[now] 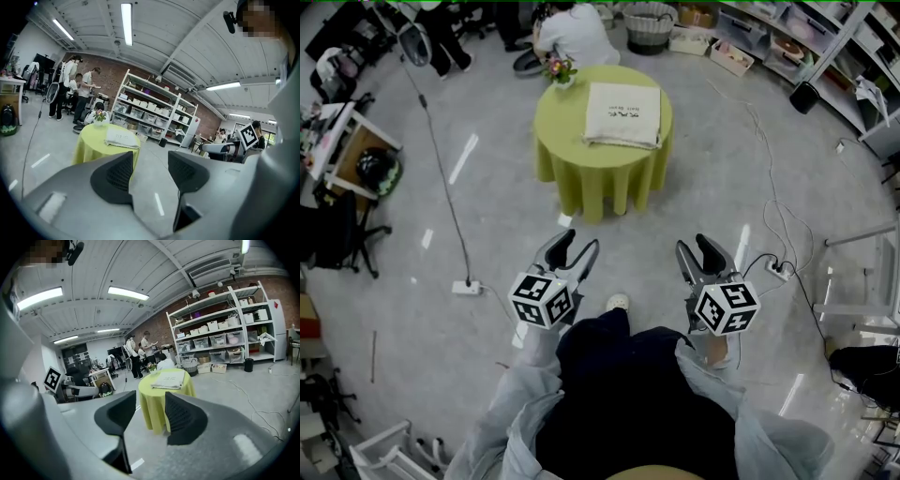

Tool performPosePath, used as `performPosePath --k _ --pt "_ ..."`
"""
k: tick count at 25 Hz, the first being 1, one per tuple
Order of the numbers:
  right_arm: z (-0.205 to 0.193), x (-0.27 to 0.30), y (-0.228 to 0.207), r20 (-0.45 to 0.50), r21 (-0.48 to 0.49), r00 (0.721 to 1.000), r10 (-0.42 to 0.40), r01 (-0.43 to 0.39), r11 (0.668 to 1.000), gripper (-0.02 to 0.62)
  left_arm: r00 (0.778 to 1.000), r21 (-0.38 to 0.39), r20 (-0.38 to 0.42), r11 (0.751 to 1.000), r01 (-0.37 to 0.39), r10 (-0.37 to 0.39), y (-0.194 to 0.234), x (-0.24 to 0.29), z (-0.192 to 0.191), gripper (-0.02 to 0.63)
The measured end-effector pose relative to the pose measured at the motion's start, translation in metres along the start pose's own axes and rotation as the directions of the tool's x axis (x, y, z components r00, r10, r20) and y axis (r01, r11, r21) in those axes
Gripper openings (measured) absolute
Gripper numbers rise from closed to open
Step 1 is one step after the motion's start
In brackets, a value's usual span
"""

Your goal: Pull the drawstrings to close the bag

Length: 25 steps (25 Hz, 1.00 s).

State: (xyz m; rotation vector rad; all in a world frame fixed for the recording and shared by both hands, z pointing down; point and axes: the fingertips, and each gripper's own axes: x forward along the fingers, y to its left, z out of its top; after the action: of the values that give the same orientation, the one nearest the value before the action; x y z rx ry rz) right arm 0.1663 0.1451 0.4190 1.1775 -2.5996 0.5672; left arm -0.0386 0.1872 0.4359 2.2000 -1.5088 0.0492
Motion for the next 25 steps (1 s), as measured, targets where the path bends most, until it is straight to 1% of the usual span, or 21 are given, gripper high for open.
performPosePath --k 7,14,17,21,25 --pt "-0.007 0.012 0.006 -0.043 0.011 0.999 -0.002 0.002 1.000 0.190 1.000 -0.021 -0.026 1.000 -0.008 0.008 0.017 -0.004 -0.007 0.235" --pt "-0.015 0.029 -0.002 -0.103 0.000 0.994 0.042 -0.042 0.999 0.190 0.998 -0.087 -0.041 0.995 -0.051 0.048 0.022 0.000 -0.024 0.235" --pt "-0.011 0.040 -0.003 -0.109 -0.009 0.992 0.060 -0.061 0.998 0.190 0.997 -0.116 -0.042 0.991 -0.071 0.067 0.030 0.001 -0.027 0.235" --pt "0.002 0.062 -0.011 -0.108 -0.014 0.991 0.077 -0.079 0.997 0.190 0.996 -0.092 -0.044 0.992 -0.085 0.081 0.039 0.015 -0.015 0.235" --pt "0.018 0.091 -0.021 -0.096 -0.004 0.990 0.099 -0.100 0.995 0.190 0.995 -0.083 -0.047 0.993 -0.088 0.084 0.052 0.037 0.001 0.235"
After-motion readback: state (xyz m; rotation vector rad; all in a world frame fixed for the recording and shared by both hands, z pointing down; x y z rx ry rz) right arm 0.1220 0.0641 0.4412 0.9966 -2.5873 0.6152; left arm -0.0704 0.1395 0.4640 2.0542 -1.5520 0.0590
